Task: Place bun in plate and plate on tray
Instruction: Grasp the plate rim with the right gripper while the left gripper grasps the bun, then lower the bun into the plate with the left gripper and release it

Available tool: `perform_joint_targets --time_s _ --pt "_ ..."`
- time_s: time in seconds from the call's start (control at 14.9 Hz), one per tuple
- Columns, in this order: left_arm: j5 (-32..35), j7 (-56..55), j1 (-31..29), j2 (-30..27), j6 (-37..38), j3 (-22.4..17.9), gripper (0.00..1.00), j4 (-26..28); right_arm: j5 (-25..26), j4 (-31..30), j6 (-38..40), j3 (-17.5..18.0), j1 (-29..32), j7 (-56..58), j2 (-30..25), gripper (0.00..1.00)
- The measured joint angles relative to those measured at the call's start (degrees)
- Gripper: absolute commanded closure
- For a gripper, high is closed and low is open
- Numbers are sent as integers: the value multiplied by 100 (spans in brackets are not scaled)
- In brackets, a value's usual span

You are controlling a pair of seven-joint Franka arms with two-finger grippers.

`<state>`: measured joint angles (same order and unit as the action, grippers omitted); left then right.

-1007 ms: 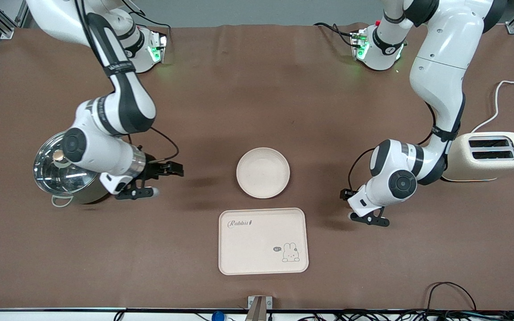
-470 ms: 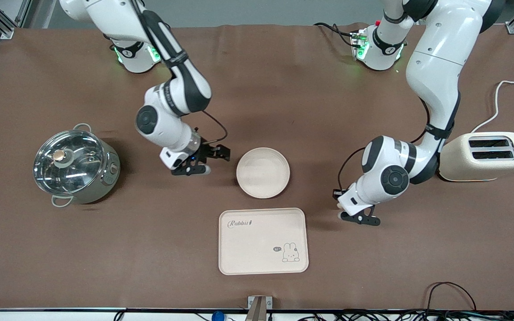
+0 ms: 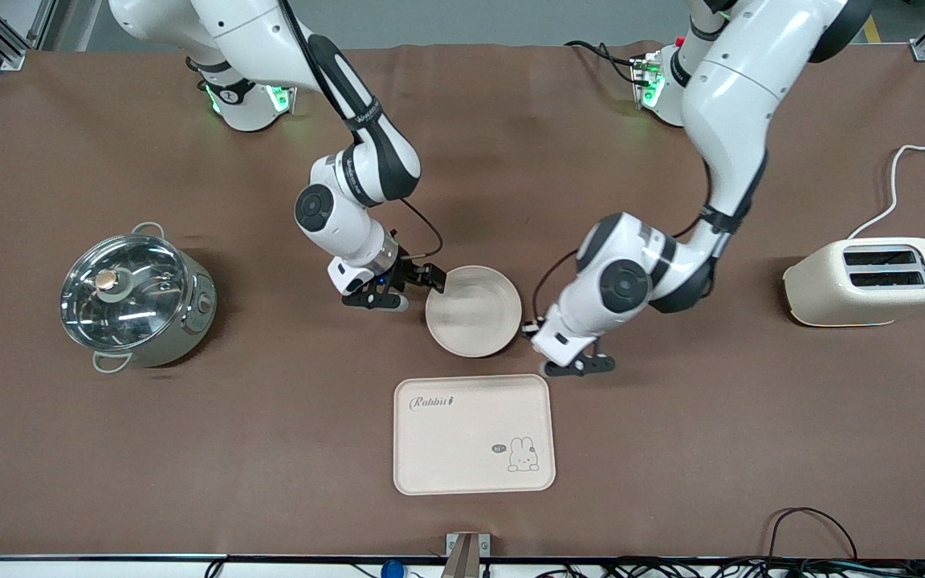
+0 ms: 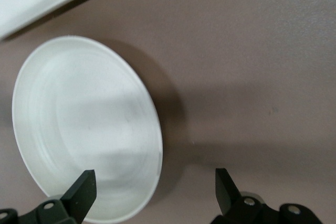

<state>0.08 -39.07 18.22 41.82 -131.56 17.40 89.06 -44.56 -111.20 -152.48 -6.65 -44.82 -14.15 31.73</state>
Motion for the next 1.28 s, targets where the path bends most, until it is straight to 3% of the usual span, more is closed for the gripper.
perform_joint_targets --time_s 0.2,0.34,0.47,0.54,0.6,0.81,0.87,1.28 --pt "-11 -771 402 197 -19 -4 77 -282 -142 321 -35 -30 9 0 304 1" --pt "-13 -1049 542 318 -85 -5 76 -436 -143 523 -41 -50 20 0 489 7" --pt "-15 -1200 599 408 -192 -6 74 -477 -143 670 -41 -63 32 0 635 21" --pt "-15 -1247 617 451 -253 -6 44 -483 -143 706 -41 -66 34 1 679 37" --pt "-15 -1288 630 493 -309 -6 0 -490 -143 726 -42 -68 34 2 701 49" --pt "-15 -1304 651 537 -369 -6 0 -500 -143 746 -42 -68 34 12 713 90" --pt "-15 -1304 654 537 -371 -6 0 -512 -143 750 -42 -68 33 16 713 96" --pt "68 -1219 625 492 -330 -59 0 -611 -142 768 -52 -64 30 102 716 100"
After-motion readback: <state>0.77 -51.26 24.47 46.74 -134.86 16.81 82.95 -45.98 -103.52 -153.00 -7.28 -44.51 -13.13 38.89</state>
